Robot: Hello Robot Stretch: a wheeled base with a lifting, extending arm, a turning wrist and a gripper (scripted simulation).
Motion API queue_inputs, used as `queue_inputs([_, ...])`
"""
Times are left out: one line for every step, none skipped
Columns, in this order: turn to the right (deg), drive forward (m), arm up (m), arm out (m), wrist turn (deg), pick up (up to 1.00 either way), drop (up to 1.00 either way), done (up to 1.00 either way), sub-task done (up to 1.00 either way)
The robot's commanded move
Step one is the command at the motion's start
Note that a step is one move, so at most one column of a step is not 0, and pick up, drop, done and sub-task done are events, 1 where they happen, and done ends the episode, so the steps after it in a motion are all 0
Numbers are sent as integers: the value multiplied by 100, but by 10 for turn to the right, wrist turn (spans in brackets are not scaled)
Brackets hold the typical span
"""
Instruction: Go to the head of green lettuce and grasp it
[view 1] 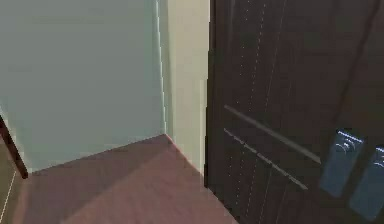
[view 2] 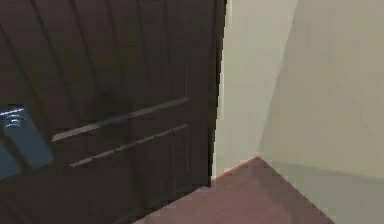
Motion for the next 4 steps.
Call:
queue_inputs([-450, 0, 0, 0, 0, 0, 0, 0, 0])
queue_inputs([-450, 0, 0, 0, 0, 0, 0, 0, 0])
queue_inputs([-180, 0, 0, 0, 0, 0, 0, 0, 0])
queue_inputs([0, 100, 0, 0, 0, 0, 0, 0, 0])
